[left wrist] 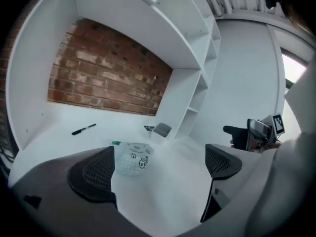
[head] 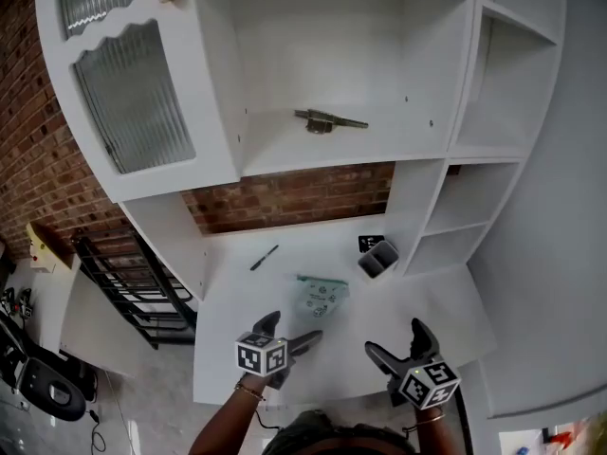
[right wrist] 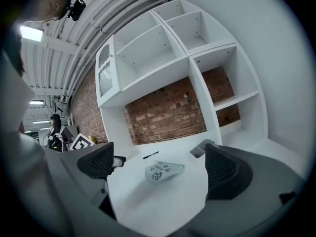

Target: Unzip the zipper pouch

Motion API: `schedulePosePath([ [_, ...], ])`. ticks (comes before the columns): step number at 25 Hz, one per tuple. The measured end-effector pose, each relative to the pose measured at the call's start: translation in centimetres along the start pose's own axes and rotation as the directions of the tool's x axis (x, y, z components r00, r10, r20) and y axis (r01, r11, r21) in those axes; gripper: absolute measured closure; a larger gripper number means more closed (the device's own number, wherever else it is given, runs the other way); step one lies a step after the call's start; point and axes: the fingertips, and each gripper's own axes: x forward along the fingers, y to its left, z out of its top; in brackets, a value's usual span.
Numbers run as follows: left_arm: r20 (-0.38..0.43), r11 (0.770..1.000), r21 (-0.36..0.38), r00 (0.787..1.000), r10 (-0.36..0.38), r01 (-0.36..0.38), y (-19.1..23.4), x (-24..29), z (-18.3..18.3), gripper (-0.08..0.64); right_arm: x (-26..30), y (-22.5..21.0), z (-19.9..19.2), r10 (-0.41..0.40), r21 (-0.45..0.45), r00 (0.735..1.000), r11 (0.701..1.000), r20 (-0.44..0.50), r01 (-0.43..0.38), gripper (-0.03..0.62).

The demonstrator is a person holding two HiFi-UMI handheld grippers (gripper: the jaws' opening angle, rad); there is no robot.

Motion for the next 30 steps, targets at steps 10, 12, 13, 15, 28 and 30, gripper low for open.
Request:
schedulePosePath([
  [10,-0.245,0.987,-0.154,0.966,-0.087,0.05,7.6,10.4,-1.3,-0.008,-3.7,-2.5,-1.0,-0.151,0.026,0.988,0.988,-0.011,0.152,0.025],
  [12,-0.26,0.972,-0.231,0.96,-0.107,0.046,8.5,12.1,-1.3,-0.008,-4.2,-2.7,-1.1,-0.164,0.055,0.986,0.985,-0.013,0.164,0.025],
  [13,-0.274,0.964,-0.262,0.955,-0.115,0.041,9.0,12.9,-1.4,-0.008,-4.4,-2.8,-1.1,-0.171,0.063,0.985,0.983,-0.01,0.171,0.026],
  [15,-0.313,0.962,-0.271,0.943,-0.112,0.024,9.9,14.2,-1.5,-0.008,-4.8,-3.2,-1.3,-0.188,0.056,0.982,0.981,-0.012,0.188,0.025],
  [28,-0.526,0.975,-0.22,0.846,-0.088,-0.035,11.2,19.3,-3.6,-0.003,-4.8,-3.6,-3.1,-0.233,0.009,0.969,0.972,-0.079,0.235,0.025],
  [30,-0.548,0.976,-0.212,0.832,-0.083,-0.042,11.4,19.5,-4.0,-0.003,-5.1,-3.8,-3.0,-0.245,0.011,0.966,0.969,-0.078,0.247,0.025],
])
